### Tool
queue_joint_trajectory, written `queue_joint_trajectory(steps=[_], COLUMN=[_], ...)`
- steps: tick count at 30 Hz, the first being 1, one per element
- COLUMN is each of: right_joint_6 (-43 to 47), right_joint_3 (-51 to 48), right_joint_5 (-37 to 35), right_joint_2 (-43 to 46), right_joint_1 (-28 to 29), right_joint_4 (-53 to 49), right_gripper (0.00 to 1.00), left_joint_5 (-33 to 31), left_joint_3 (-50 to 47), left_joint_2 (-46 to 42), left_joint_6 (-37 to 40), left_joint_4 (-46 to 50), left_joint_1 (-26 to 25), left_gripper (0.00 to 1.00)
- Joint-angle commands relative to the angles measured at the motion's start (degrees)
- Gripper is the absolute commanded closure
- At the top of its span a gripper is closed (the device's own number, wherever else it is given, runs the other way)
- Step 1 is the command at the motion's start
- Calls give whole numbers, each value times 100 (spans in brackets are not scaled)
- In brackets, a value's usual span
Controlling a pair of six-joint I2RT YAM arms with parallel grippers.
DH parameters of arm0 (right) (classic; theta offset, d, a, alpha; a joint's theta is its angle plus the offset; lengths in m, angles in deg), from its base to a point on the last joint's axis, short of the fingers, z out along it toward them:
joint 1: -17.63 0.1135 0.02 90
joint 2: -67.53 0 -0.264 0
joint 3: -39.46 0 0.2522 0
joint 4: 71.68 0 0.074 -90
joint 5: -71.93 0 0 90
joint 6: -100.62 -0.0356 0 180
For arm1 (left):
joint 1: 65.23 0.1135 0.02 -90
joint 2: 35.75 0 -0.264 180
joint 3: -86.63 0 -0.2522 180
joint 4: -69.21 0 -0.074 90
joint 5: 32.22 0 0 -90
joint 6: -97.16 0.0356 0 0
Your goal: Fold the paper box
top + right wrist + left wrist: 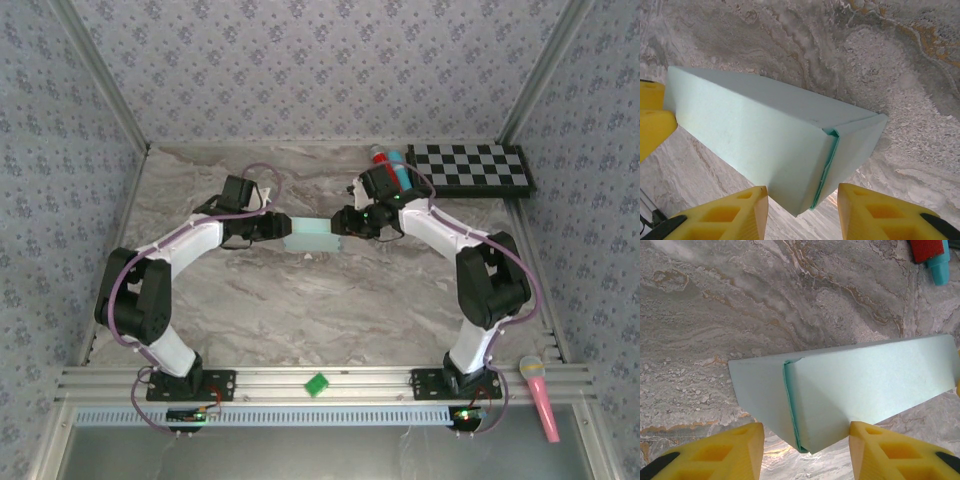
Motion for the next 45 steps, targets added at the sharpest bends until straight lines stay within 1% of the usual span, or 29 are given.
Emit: queue_joint_trajectory(steps=[1, 8, 12, 18, 26, 32, 41, 45], right_joint_6=[-23, -37, -35, -12, 93, 108, 118, 139], right_joint_3=[155, 93, 7, -265, -303, -276, -259, -241], right_joint_5=[-149, -122, -238, -332, -432, -440, -423, -423], right_joint_2=[192, 58, 9, -54, -164, -217, -266, -279], right_joint_1=[-54, -112, -123, -132, -135, -118, -90, -78], right_joint_4=[-68, -41, -102, -133, -239, -259, -274, -298], right_gripper=[57, 58, 63, 65, 65, 65, 65, 65], left_joint_5=[-184, -179, -178, -145, 58, 32, -276, -137], left_joint_3=[-171, -162, -157, 79, 469, 519, 585, 638], left_joint_2=[-28, -13, -33, -66, -140, -286, -32, 155], left_joint_6=[0, 0, -9, 17, -9, -61, -227, -229], left_joint_4=[471, 467, 448, 490, 502, 367, 388, 419], left_joint_1=[-1, -9, -10, -10, 7, 84, 131, 131], left_gripper=[52, 52, 52, 52, 50, 48, 48, 49])
